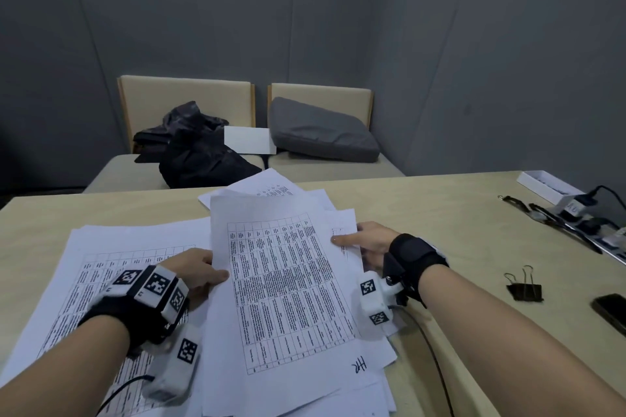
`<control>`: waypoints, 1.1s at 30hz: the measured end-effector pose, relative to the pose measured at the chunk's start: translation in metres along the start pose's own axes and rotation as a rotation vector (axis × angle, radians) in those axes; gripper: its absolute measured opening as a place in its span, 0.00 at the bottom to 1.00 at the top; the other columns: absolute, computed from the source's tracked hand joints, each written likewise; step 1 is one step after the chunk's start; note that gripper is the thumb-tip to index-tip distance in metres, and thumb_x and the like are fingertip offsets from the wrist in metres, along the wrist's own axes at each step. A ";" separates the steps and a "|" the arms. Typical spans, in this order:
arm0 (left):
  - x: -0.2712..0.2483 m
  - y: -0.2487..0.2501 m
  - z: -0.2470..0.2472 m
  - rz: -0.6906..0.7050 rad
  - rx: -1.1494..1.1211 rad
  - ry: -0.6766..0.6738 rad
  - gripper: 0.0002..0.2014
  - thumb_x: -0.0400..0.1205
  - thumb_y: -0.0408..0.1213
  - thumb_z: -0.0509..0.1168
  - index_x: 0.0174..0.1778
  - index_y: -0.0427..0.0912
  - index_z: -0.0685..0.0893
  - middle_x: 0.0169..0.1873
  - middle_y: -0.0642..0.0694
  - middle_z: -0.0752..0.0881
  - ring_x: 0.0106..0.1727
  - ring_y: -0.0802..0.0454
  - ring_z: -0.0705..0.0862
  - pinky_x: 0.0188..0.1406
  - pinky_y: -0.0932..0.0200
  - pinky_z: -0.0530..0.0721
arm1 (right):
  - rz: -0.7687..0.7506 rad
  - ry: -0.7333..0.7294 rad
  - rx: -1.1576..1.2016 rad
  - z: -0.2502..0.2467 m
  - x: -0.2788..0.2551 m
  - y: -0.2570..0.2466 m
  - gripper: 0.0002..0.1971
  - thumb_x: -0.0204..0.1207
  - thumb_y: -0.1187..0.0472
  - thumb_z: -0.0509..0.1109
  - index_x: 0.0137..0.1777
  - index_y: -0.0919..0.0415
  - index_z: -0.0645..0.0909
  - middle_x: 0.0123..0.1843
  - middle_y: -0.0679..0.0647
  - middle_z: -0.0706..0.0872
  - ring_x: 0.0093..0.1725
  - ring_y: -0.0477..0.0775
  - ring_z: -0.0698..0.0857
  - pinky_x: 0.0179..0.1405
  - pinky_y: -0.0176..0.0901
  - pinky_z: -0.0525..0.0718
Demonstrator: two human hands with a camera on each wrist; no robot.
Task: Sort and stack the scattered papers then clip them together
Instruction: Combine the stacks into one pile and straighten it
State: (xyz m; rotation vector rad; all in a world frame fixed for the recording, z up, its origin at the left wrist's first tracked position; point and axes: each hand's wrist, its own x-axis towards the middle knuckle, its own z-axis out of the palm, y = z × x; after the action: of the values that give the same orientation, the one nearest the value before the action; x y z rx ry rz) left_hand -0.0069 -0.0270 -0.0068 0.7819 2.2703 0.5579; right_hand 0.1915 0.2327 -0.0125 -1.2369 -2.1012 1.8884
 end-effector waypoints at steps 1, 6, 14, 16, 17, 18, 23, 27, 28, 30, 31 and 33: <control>0.000 0.000 0.000 -0.001 -0.004 0.001 0.04 0.81 0.38 0.68 0.40 0.45 0.82 0.32 0.50 0.84 0.32 0.54 0.81 0.32 0.64 0.76 | 0.012 -0.046 0.031 0.000 -0.008 0.001 0.28 0.66 0.58 0.83 0.64 0.67 0.82 0.60 0.63 0.89 0.53 0.62 0.90 0.53 0.57 0.89; -0.006 0.006 -0.001 -0.013 0.000 -0.013 0.08 0.82 0.37 0.66 0.37 0.45 0.79 0.29 0.52 0.82 0.27 0.58 0.78 0.24 0.67 0.72 | -0.024 -0.069 0.095 -0.008 -0.017 0.008 0.17 0.75 0.66 0.74 0.63 0.68 0.82 0.55 0.69 0.89 0.39 0.61 0.86 0.31 0.47 0.83; -0.004 0.008 -0.005 -0.020 0.000 -0.047 0.09 0.82 0.36 0.67 0.35 0.44 0.80 0.26 0.53 0.84 0.29 0.56 0.81 0.30 0.62 0.75 | -0.002 -0.203 0.071 -0.009 -0.036 0.009 0.14 0.82 0.70 0.65 0.65 0.64 0.81 0.62 0.67 0.87 0.55 0.66 0.89 0.45 0.55 0.91; -0.003 0.007 -0.007 -0.016 -0.033 -0.054 0.09 0.82 0.33 0.65 0.36 0.39 0.80 0.21 0.47 0.85 0.23 0.50 0.81 0.24 0.62 0.75 | -0.020 -0.188 0.025 -0.014 -0.042 0.009 0.12 0.82 0.70 0.64 0.63 0.63 0.82 0.60 0.67 0.88 0.45 0.61 0.91 0.35 0.49 0.90; -0.002 0.006 -0.009 -0.008 -0.052 -0.057 0.07 0.82 0.32 0.64 0.39 0.36 0.81 0.23 0.41 0.86 0.23 0.45 0.82 0.26 0.59 0.79 | -0.043 -0.131 0.010 -0.020 -0.045 0.007 0.12 0.82 0.70 0.64 0.63 0.63 0.82 0.58 0.66 0.89 0.43 0.59 0.91 0.35 0.48 0.90; 0.001 0.003 -0.011 0.006 -0.068 -0.054 0.06 0.82 0.31 0.64 0.43 0.32 0.81 0.29 0.33 0.88 0.26 0.40 0.84 0.31 0.53 0.83 | -0.070 -0.048 0.006 -0.029 -0.047 0.005 0.12 0.81 0.70 0.65 0.62 0.63 0.82 0.59 0.63 0.89 0.45 0.58 0.91 0.38 0.47 0.90; 0.009 -0.003 -0.019 0.000 -0.109 -0.072 0.04 0.83 0.26 0.62 0.46 0.29 0.81 0.39 0.26 0.88 0.40 0.28 0.87 0.40 0.44 0.87 | -0.173 0.314 0.209 -0.093 -0.068 -0.006 0.17 0.79 0.70 0.65 0.67 0.64 0.81 0.61 0.59 0.89 0.49 0.59 0.90 0.39 0.44 0.88; 0.009 0.007 -0.023 -0.020 -0.259 -0.012 0.08 0.84 0.22 0.56 0.44 0.33 0.79 0.39 0.34 0.86 0.39 0.39 0.86 0.38 0.50 0.89 | -0.246 0.253 0.621 -0.132 -0.093 -0.018 0.15 0.73 0.62 0.69 0.59 0.64 0.81 0.53 0.60 0.81 0.46 0.58 0.82 0.55 0.50 0.83; 0.010 0.009 -0.024 -0.018 -0.267 0.005 0.09 0.85 0.22 0.55 0.44 0.33 0.78 0.35 0.36 0.85 0.34 0.42 0.85 0.28 0.56 0.89 | -0.255 0.202 0.733 -0.137 -0.099 -0.021 0.12 0.70 0.61 0.71 0.53 0.60 0.79 0.49 0.57 0.80 0.45 0.57 0.81 0.56 0.51 0.82; 0.008 0.013 -0.025 -0.003 -0.275 0.034 0.08 0.85 0.21 0.53 0.46 0.31 0.77 0.28 0.39 0.82 0.26 0.46 0.82 0.17 0.62 0.83 | -0.261 0.152 0.849 -0.134 -0.105 -0.026 0.08 0.67 0.60 0.70 0.44 0.57 0.76 0.41 0.53 0.80 0.40 0.55 0.81 0.50 0.49 0.86; 0.007 0.014 -0.024 -0.003 -0.280 0.040 0.07 0.85 0.21 0.53 0.49 0.31 0.77 0.29 0.39 0.81 0.27 0.46 0.82 0.19 0.60 0.83 | -0.261 0.143 0.855 -0.128 -0.105 -0.027 0.07 0.67 0.60 0.70 0.43 0.58 0.76 0.39 0.53 0.80 0.39 0.55 0.82 0.48 0.48 0.86; 0.008 0.012 -0.021 -0.003 -0.285 0.043 0.07 0.84 0.23 0.55 0.54 0.33 0.77 0.37 0.36 0.84 0.37 0.39 0.85 0.36 0.50 0.88 | -0.241 0.129 0.834 -0.112 -0.099 -0.029 0.09 0.65 0.59 0.70 0.44 0.59 0.76 0.38 0.54 0.78 0.38 0.56 0.80 0.46 0.47 0.83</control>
State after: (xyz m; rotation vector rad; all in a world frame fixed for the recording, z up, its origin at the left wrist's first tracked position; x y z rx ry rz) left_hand -0.0215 -0.0162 0.0107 0.6296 2.1654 0.8810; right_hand 0.3028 0.2678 0.0845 -0.8217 -1.0985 2.1235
